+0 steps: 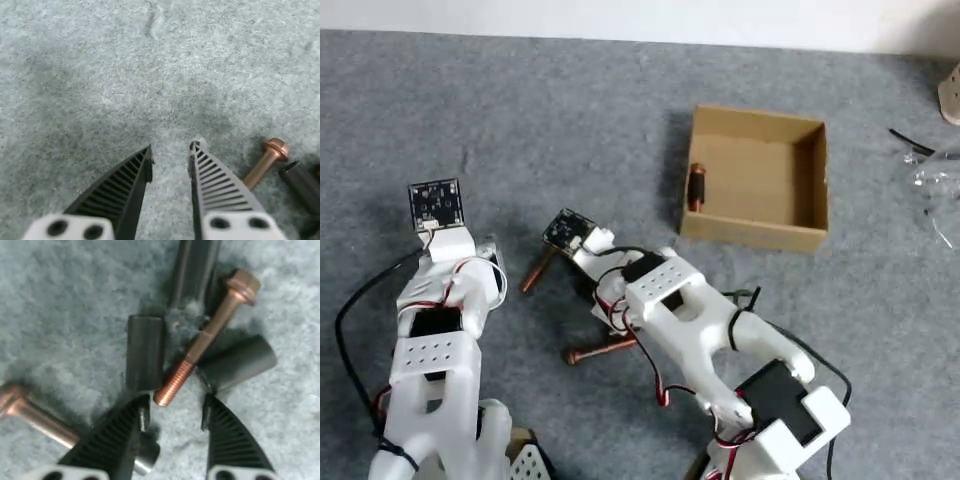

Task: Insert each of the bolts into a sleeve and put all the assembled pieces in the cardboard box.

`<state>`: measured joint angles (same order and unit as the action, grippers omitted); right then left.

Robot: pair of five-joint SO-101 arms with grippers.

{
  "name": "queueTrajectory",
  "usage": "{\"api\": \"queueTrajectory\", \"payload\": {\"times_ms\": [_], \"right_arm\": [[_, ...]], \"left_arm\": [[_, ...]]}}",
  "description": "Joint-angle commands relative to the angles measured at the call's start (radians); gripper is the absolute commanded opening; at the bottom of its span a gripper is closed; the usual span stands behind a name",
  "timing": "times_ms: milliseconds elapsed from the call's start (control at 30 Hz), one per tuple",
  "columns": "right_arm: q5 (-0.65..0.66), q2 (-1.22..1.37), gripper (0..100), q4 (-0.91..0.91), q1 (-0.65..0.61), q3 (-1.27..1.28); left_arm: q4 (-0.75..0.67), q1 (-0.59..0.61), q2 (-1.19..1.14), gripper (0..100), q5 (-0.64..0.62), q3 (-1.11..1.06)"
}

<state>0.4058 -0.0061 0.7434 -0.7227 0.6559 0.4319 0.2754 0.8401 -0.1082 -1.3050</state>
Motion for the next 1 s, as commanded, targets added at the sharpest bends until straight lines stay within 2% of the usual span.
{"api": "queueTrajectory", "payload": {"times_ms": [0, 100, 433, 733, 967], "right_arm": [[-0.029, -0.001, 15.6, -0.024, 0.033, -0.013], [-0.106, -0.002, 15.6, -0.024, 0.042, -0.015], [-0.209, -0.008, 15.6, -0.024, 0.041, -0.051], [-0.216, -0.008, 15.6, -0.036, 0.042, -0.084], [-0.308, -0.004, 15.6, -0.096, 0.084, -0.084]], "left_arm": [[-0.028, 0.012, 0.016, 13, -0.008, 0.039], [-0.028, 0.012, 0.016, 13, -0.008, 0.039], [-0.031, -0.012, 0.016, 13, -0.006, 0.038], [-0.034, -0.013, 0.016, 13, -0.006, 0.038], [-0.035, -0.013, 0.016, 13, -0.006, 0.038]]}}
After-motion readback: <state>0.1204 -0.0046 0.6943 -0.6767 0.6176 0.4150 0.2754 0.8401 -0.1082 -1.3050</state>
